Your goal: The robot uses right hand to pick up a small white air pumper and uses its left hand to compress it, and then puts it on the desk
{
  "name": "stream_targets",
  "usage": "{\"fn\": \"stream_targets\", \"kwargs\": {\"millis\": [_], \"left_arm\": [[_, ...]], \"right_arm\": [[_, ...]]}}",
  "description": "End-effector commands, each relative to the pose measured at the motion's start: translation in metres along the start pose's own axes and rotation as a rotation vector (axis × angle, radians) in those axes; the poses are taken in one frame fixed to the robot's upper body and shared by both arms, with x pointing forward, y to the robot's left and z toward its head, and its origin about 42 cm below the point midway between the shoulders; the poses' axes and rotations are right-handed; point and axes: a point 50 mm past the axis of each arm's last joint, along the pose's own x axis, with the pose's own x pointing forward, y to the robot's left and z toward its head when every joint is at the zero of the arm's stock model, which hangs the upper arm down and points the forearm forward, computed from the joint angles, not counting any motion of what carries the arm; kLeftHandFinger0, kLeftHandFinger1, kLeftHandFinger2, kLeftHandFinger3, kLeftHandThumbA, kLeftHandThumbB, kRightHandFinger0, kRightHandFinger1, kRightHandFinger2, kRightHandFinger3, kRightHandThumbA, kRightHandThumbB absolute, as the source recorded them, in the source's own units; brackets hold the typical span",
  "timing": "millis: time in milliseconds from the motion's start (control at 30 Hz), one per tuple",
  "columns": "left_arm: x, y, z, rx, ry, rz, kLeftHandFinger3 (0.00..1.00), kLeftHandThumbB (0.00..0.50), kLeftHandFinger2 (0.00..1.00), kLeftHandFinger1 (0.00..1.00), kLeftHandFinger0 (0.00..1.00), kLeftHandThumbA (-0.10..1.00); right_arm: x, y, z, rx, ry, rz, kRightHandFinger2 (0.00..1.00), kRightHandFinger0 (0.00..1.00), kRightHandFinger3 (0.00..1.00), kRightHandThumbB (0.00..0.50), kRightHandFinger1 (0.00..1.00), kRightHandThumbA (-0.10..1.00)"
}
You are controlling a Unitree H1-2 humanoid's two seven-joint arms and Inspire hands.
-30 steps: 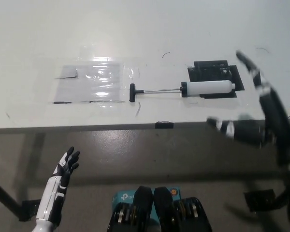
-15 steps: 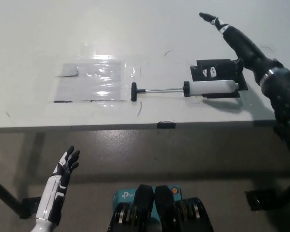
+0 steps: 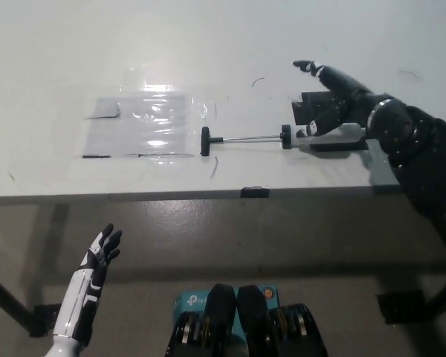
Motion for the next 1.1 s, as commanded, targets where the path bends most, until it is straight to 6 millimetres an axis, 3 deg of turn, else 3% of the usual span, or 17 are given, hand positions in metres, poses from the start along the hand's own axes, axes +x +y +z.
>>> {"fn": "stream_targets", "kwargs": {"millis": [0, 400, 733, 1067], "left_arm": [[0.006, 0.007, 0.013, 0.018, -0.075, -0.008, 1.00, 0.104, 1.00, 1.00, 1.00, 1.00], [0.004, 0.009, 0.013, 0.019, -0.070, -0.011, 1.00, 0.093, 1.00, 1.00, 1.00, 1.00], [0.004, 0.009, 0.014, 0.024, -0.067, -0.011, 1.00, 0.119, 1.00, 1.00, 1.00, 1.00], [0.003, 0.012, 0.014, 0.018, -0.066, -0.007, 1.00, 0.094, 1.00, 1.00, 1.00, 1.00]], "right_arm": [[0.010, -0.025, 0.032, -0.064, -0.092, -0.071, 1.00, 1.00, 1.00, 0.372, 1.00, 1.00], [0.017, -0.002, 0.024, -0.121, -0.031, -0.014, 1.00, 1.00, 1.00, 0.366, 1.00, 1.00], [0.014, -0.009, 0.009, -0.130, 0.027, -0.012, 1.00, 1.00, 1.00, 0.396, 1.00, 1.00], [0.013, -0.011, -0.003, -0.212, 0.096, 0.007, 1.00, 1.00, 1.00, 0.392, 1.00, 0.99]]}}
